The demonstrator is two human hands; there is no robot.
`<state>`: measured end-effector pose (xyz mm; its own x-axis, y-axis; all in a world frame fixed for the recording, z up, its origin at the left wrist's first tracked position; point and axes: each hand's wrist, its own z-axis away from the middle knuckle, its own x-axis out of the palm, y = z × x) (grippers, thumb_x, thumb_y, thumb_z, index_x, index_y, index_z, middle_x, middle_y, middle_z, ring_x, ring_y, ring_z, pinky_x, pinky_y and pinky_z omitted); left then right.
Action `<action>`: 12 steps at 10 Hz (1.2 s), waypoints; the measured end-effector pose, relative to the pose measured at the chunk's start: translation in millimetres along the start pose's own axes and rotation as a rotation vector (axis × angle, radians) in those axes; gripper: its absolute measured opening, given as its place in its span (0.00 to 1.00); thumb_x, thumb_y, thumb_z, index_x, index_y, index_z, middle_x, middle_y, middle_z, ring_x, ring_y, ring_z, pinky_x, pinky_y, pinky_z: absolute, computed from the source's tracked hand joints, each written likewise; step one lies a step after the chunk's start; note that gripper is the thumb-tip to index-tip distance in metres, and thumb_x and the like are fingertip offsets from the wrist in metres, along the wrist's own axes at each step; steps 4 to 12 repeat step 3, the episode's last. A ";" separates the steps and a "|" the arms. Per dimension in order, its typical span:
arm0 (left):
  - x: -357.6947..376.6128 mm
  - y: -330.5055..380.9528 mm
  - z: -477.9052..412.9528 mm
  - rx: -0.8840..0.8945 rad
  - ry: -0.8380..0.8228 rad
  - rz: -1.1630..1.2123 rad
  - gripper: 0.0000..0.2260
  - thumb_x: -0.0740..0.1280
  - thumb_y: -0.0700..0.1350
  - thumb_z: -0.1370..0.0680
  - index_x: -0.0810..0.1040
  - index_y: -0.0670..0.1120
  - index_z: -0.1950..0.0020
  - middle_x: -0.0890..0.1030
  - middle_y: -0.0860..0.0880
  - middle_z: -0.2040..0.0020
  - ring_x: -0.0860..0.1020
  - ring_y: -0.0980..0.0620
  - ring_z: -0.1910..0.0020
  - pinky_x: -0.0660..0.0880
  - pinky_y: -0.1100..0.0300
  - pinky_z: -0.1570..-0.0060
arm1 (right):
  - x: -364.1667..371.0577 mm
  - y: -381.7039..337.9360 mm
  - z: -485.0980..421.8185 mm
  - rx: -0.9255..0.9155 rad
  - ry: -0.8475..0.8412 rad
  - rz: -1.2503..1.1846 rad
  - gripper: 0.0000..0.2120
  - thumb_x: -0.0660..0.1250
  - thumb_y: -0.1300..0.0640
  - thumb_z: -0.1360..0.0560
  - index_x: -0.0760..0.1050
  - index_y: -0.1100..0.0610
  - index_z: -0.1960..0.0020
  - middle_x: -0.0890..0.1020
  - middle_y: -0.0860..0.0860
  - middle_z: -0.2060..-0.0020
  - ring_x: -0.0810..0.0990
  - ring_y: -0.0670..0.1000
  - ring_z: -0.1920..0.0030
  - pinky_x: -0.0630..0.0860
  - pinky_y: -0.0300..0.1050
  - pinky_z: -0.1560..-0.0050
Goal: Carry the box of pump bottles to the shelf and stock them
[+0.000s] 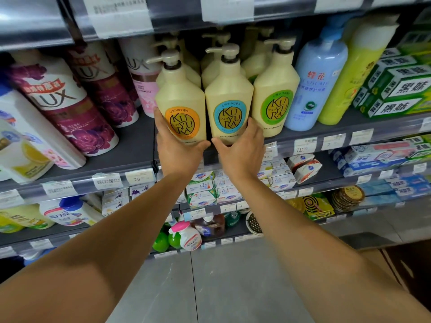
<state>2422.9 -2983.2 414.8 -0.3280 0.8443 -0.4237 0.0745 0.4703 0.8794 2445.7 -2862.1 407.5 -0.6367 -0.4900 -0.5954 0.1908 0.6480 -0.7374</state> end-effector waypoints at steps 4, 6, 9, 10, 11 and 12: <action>-44.7 60.7 18.2 -0.171 -0.260 -0.475 0.33 0.72 0.52 0.29 0.65 0.42 0.29 0.69 0.39 0.33 0.67 0.38 0.34 0.69 0.47 0.38 | -92.0 -28.0 4.7 -0.011 -0.404 0.025 0.22 0.70 0.53 0.27 0.70 0.58 0.37 0.73 0.56 0.41 0.74 0.57 0.40 0.75 0.49 0.45; -44.7 60.7 18.2 -0.171 -0.260 -0.475 0.33 0.72 0.52 0.29 0.65 0.42 0.29 0.69 0.39 0.33 0.67 0.38 0.34 0.69 0.47 0.38 | -92.0 -28.0 4.7 -0.011 -0.404 0.025 0.22 0.70 0.53 0.27 0.70 0.58 0.37 0.73 0.56 0.41 0.74 0.57 0.40 0.75 0.49 0.45; -44.7 60.7 18.2 -0.171 -0.260 -0.475 0.33 0.72 0.52 0.29 0.65 0.42 0.29 0.69 0.39 0.33 0.67 0.38 0.34 0.69 0.47 0.38 | -92.0 -28.0 4.7 -0.011 -0.404 0.025 0.22 0.70 0.53 0.27 0.70 0.58 0.37 0.73 0.56 0.41 0.74 0.57 0.40 0.75 0.49 0.45; -44.7 60.7 18.2 -0.171 -0.260 -0.475 0.33 0.72 0.52 0.29 0.65 0.42 0.29 0.69 0.39 0.33 0.67 0.38 0.34 0.69 0.47 0.38 | -92.0 -28.0 4.7 -0.011 -0.404 0.025 0.22 0.70 0.53 0.27 0.70 0.58 0.37 0.73 0.56 0.41 0.74 0.57 0.40 0.75 0.49 0.45; -44.7 60.7 18.2 -0.171 -0.260 -0.475 0.33 0.72 0.52 0.29 0.65 0.42 0.29 0.69 0.39 0.33 0.67 0.38 0.34 0.69 0.47 0.38 | -92.0 -28.0 4.7 -0.011 -0.404 0.025 0.22 0.70 0.53 0.27 0.70 0.58 0.37 0.73 0.56 0.41 0.74 0.57 0.40 0.75 0.49 0.45; -44.7 60.7 18.2 -0.171 -0.260 -0.475 0.33 0.72 0.52 0.29 0.65 0.42 0.29 0.69 0.39 0.33 0.67 0.38 0.34 0.69 0.47 0.38 | -92.0 -28.0 4.7 -0.011 -0.404 0.025 0.22 0.70 0.53 0.27 0.70 0.58 0.37 0.73 0.56 0.41 0.74 0.57 0.40 0.75 0.49 0.45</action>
